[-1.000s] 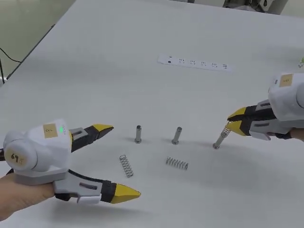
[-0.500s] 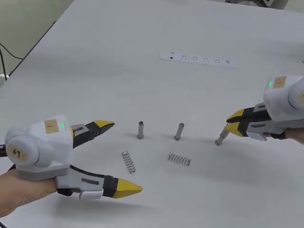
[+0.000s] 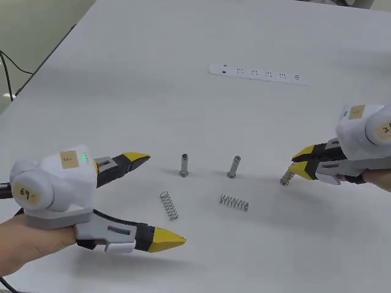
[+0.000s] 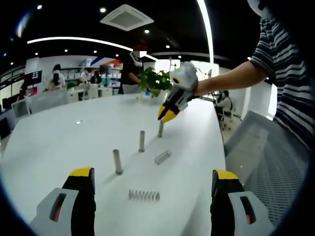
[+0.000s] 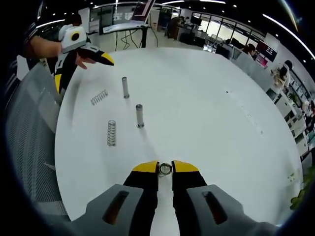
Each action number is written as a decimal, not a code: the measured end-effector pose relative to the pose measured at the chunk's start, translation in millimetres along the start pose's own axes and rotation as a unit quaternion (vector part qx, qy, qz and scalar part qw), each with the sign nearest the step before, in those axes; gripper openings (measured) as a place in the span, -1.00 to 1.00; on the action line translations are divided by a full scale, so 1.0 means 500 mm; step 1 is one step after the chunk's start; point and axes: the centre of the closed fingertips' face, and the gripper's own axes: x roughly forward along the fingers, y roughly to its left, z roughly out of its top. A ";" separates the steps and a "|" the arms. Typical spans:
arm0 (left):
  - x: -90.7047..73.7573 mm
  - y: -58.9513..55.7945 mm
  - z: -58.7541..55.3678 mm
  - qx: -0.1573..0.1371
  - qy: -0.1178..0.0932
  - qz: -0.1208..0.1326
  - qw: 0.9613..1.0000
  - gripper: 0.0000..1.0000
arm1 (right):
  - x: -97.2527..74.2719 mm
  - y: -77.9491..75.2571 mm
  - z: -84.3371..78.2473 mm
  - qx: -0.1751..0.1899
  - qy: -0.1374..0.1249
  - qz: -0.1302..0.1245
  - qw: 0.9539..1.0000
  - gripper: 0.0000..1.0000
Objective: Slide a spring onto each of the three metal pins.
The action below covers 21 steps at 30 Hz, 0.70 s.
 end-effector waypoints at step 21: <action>-0.004 0.001 0.002 0.002 0.004 0.000 1.000 0.90 | 0.008 0.006 -0.011 -0.001 0.005 -0.002 1.000 -0.84</action>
